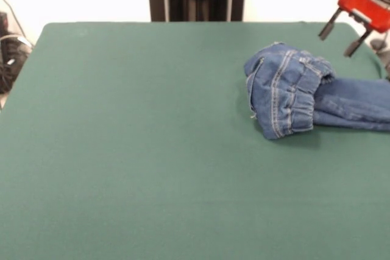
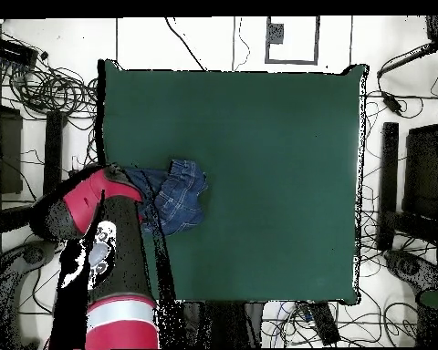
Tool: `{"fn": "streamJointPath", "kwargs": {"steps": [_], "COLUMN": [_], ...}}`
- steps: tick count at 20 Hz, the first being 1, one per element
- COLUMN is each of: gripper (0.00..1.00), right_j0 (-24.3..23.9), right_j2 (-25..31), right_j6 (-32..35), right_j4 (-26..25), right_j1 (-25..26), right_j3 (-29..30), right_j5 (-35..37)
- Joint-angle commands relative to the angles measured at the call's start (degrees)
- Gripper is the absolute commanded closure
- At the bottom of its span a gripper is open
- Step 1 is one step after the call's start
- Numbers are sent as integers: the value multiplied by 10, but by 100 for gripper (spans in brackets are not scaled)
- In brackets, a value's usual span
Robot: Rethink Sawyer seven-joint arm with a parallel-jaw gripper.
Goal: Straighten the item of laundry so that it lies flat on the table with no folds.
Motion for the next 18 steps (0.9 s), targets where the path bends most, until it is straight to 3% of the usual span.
{"fn": "streamJointPath", "kwargs": {"steps": [1,6,10,18], "gripper": [0,0,0,0], "right_j0": [17,18,15,32], "right_j2": [8,3,-2,-17], "right_j6": [26,29,49,54], "right_j4": [-4,-11,-25,-9], "right_j1": [70,90,123,148], "right_j3": [27,8,-5,-43], "right_j5": [-10,-38,-123,-130]}}
